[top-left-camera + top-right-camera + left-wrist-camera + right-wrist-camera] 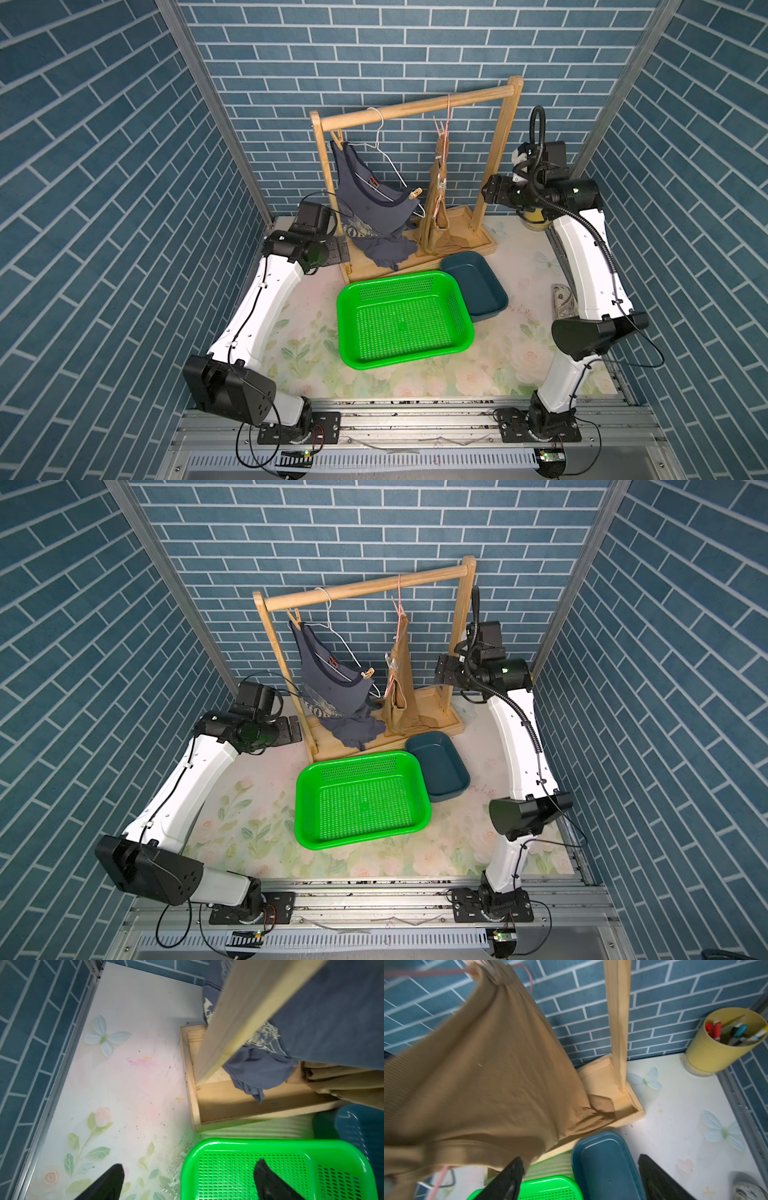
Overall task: Remove the clothespins securing tank tops to the hanger
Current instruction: Pick up the hanger from the clothesline.
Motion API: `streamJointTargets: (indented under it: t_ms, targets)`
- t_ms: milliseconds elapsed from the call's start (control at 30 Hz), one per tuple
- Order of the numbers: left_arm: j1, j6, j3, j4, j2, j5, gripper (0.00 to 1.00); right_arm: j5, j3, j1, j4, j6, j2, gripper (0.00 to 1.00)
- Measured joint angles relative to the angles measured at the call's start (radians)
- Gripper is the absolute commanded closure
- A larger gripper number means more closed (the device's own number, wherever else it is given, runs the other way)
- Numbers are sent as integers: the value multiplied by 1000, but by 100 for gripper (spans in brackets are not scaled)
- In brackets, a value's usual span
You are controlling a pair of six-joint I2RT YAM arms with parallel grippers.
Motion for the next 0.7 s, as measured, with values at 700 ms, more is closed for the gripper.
streamJointTargets:
  t_ms: [700]
  targets:
    - [-278,-3,214,-72,185,30,1,-185,172,109,240,202,176,15]
